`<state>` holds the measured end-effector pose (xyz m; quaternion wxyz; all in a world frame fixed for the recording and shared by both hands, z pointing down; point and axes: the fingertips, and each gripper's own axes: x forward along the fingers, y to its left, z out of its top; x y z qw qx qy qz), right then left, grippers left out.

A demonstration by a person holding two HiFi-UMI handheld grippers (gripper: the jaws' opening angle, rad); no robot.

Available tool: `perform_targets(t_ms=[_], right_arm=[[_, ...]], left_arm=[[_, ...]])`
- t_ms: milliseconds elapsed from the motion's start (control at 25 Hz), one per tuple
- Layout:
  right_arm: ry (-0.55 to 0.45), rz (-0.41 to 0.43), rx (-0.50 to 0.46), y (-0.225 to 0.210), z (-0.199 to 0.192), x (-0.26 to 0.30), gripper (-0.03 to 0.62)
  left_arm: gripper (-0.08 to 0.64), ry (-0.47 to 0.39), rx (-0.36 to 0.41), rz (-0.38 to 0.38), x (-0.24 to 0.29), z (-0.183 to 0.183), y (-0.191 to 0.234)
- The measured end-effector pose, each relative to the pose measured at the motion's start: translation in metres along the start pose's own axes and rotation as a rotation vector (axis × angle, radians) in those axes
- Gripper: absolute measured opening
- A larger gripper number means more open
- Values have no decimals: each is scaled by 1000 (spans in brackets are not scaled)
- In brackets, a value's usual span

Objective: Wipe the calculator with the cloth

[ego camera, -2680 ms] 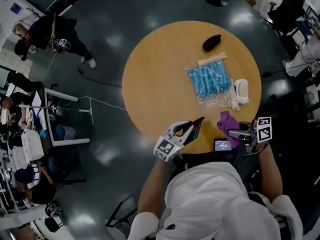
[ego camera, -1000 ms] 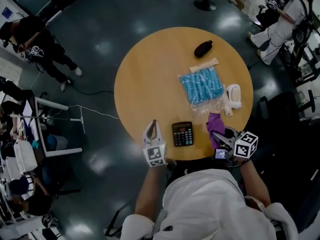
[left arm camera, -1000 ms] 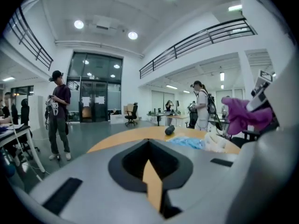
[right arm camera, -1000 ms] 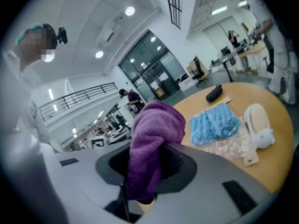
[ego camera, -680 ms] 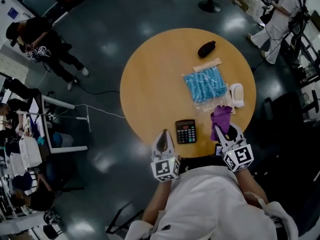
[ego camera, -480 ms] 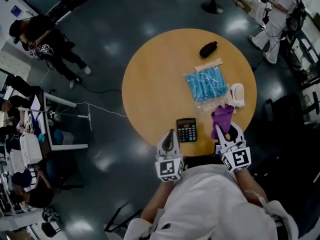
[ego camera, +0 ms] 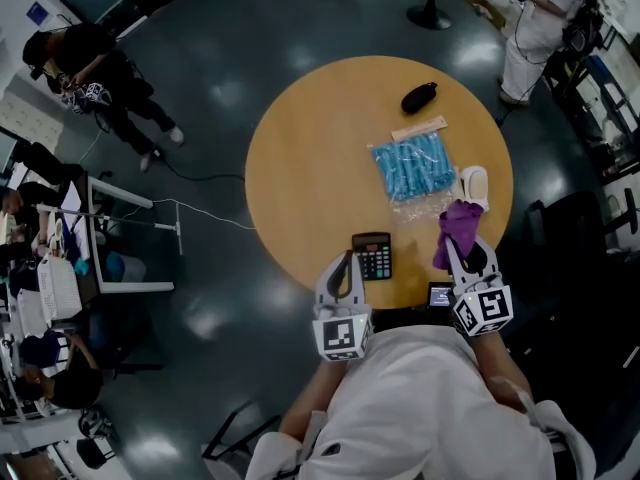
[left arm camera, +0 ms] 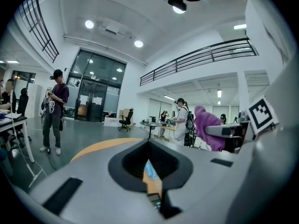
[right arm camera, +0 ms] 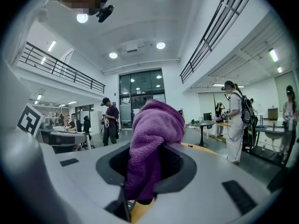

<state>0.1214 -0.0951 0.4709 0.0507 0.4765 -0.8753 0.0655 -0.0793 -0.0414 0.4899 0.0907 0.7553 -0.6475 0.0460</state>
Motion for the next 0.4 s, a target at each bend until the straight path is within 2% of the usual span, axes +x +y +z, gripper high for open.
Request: perform_targets(t_ms=[400], right_arm=[[-17, -13, 2, -15, 8, -2, 118]], left_arm=[[6, 10, -20, 11, -5, -6, 2]])
